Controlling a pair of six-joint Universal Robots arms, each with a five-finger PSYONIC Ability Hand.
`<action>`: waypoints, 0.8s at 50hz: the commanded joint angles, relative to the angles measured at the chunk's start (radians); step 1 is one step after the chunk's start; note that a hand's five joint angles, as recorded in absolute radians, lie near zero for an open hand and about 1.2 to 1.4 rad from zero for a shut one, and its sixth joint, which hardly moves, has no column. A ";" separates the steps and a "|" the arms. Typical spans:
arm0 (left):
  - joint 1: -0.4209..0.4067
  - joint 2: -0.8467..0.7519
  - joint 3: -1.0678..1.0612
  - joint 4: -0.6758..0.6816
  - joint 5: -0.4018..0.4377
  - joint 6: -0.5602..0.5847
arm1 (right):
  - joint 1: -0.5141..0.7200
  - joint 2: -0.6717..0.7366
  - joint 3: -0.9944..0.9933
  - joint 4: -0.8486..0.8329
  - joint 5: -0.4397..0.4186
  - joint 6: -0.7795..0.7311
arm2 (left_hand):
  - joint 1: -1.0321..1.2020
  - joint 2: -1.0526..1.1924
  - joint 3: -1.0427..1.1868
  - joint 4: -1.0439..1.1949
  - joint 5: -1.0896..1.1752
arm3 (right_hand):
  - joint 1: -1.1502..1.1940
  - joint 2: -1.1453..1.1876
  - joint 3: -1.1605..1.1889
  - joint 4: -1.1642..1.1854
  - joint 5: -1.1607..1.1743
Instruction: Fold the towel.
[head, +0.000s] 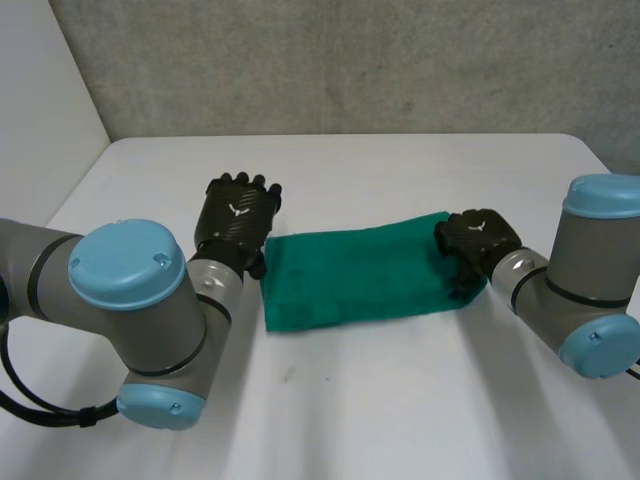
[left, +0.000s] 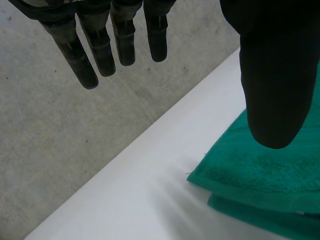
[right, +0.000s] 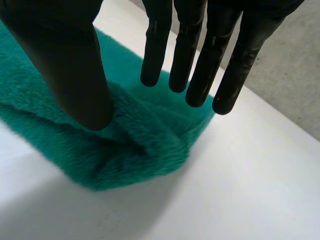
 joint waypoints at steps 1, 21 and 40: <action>0.009 -0.001 -0.013 0.001 0.002 0.001 | 0.004 0.044 0.028 -0.002 0.060 -0.014 | -0.005 0.000 -0.005 0.004 0.013 | 0.139 0.041 0.042 0.041 0.032; 0.004 0.010 -0.020 0.001 -0.001 0.003 | 0.001 0.004 -0.041 -0.095 0.143 -0.220 | -0.005 0.000 -0.005 0.004 0.013 | 0.778 0.680 0.681 0.680 0.671; 0.012 0.047 -0.040 0.005 -0.015 0.003 | 0.384 0.116 -0.118 0.006 -0.161 -0.647 | -0.026 -0.020 -0.025 -0.016 -0.008 | 0.313 0.214 0.215 0.214 0.205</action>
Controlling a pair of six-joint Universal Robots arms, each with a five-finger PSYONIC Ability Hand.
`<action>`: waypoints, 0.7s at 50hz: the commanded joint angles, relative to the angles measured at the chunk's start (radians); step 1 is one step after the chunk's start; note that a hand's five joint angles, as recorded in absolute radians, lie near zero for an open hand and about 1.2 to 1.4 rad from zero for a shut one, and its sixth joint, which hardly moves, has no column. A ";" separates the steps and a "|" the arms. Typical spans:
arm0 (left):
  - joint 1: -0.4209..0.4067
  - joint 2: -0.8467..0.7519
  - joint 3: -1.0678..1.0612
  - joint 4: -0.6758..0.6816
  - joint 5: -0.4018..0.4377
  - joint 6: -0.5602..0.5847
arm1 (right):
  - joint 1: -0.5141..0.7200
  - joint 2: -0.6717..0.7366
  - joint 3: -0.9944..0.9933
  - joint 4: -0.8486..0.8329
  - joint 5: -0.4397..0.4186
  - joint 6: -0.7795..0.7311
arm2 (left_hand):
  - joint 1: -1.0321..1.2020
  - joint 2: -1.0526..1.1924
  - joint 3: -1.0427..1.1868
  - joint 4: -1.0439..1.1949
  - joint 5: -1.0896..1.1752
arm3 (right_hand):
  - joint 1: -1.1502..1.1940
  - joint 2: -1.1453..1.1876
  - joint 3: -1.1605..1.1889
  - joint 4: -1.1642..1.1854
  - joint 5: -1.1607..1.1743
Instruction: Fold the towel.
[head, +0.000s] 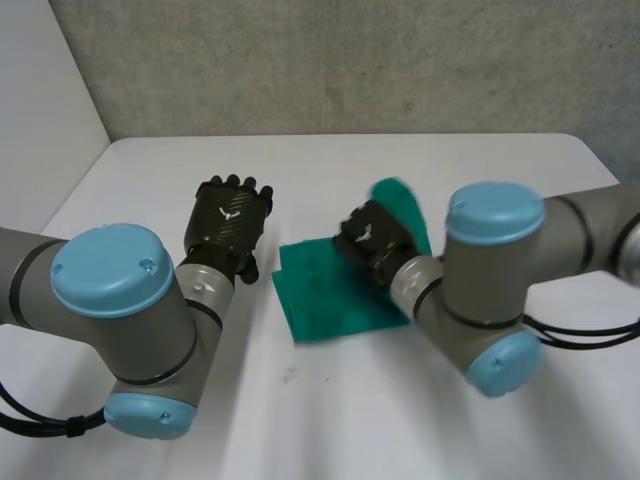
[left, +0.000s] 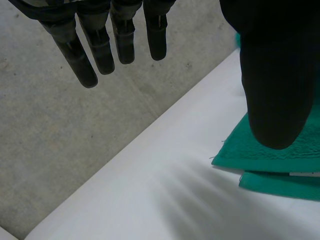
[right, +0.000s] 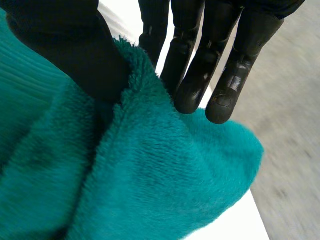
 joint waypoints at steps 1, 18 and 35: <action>0.004 0.006 0.017 0.006 -0.002 0.000 | 0.070 0.042 0.051 -0.015 -0.189 -0.225 | -0.011 -0.003 -0.004 -0.002 0.010 | -0.299 -0.507 -0.516 -0.526 -0.499; -0.067 -0.070 0.186 0.009 -0.003 -0.015 | -0.138 -0.266 0.204 -0.044 -0.122 0.409 | 0.027 0.035 0.034 0.036 0.048 | -0.771 -0.979 -0.988 -0.998 -0.971; -0.214 -0.410 0.586 -0.112 0.107 -0.149 | -0.294 -0.247 0.154 0.011 -0.069 0.599 | 0.133 0.141 0.140 0.141 0.154 | -0.780 -0.988 -0.997 -1.007 -0.980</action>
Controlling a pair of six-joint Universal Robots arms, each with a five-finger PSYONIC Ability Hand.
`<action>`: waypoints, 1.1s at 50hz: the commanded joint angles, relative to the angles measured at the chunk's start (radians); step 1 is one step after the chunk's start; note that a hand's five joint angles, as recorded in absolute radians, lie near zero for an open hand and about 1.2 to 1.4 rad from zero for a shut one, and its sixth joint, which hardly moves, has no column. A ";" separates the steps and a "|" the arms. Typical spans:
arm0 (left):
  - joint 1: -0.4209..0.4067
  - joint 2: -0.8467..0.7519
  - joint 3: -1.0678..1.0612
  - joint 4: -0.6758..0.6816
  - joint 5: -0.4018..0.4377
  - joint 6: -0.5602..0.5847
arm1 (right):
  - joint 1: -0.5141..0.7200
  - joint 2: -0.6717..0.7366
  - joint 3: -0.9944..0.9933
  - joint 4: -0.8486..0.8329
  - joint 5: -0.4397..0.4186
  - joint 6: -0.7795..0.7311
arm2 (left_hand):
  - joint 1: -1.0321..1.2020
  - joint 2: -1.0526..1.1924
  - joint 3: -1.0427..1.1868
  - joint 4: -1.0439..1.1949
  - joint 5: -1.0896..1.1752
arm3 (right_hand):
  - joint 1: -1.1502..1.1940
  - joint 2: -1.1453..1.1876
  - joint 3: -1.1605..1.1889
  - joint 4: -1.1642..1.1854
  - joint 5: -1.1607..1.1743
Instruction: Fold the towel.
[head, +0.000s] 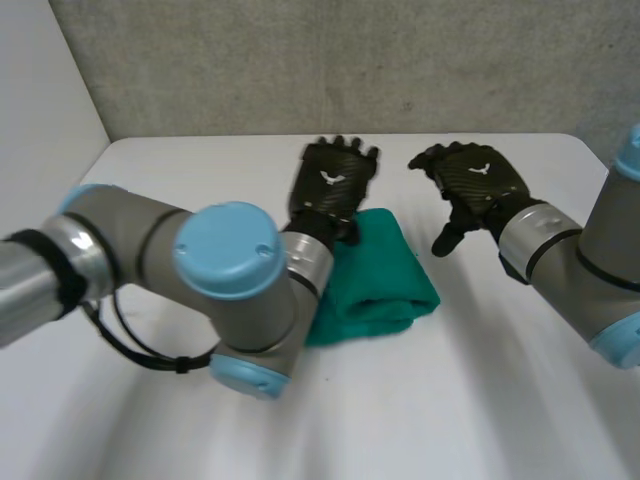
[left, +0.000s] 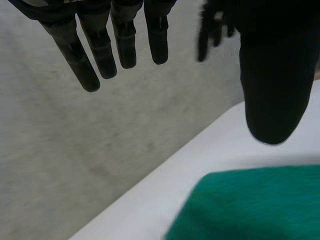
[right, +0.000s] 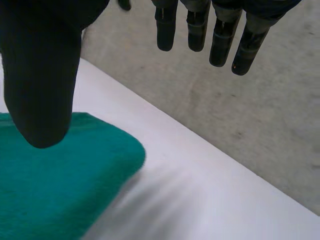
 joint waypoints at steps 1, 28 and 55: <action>-0.022 -0.147 0.138 -0.083 0.047 -0.020 | -0.012 0.072 -0.055 0.042 0.033 -0.006 | 0.091 0.092 0.092 0.093 0.088 | -0.031 -0.056 -0.046 -0.061 -0.058; 0.046 -0.093 0.005 -0.271 -0.133 0.029 | 0.120 0.366 -0.379 0.274 0.020 -0.012 | 0.056 0.057 0.057 0.058 0.052 | -0.031 -0.056 -0.046 -0.061 -0.058; 0.070 -0.018 -0.066 -0.280 -0.136 0.099 | 0.178 0.453 -0.489 0.346 0.040 -0.054 | 0.032 0.033 0.034 0.034 0.029 | -0.031 -0.056 -0.046 -0.061 -0.058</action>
